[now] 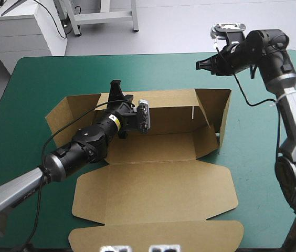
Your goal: Fold the box
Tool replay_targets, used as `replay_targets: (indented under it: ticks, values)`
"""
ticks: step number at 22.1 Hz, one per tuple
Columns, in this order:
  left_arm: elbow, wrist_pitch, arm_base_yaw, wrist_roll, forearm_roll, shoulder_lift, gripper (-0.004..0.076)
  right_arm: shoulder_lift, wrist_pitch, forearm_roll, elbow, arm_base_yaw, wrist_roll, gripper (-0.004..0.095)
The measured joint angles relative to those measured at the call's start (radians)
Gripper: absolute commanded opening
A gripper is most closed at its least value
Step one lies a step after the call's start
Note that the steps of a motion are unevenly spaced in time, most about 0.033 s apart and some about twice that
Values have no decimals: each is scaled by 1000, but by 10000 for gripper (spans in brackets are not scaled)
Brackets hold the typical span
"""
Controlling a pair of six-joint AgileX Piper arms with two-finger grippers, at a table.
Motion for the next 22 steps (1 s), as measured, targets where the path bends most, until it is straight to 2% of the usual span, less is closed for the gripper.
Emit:
replay_targets:
  ticks: [6, 12, 22]
  values:
    - [0, 6, 0, -48, 20, 0, -8, 152, 60, 7, -105, -15, 93, -18]
    - [0, 7, 0, -48, 21, 0, -8, 165, 60, 41, -105, -31, 105, -18]
    - [0, 40, 0, -48, 24, 0, -8, 133, 54, 116, 54, -31, 66, -18]
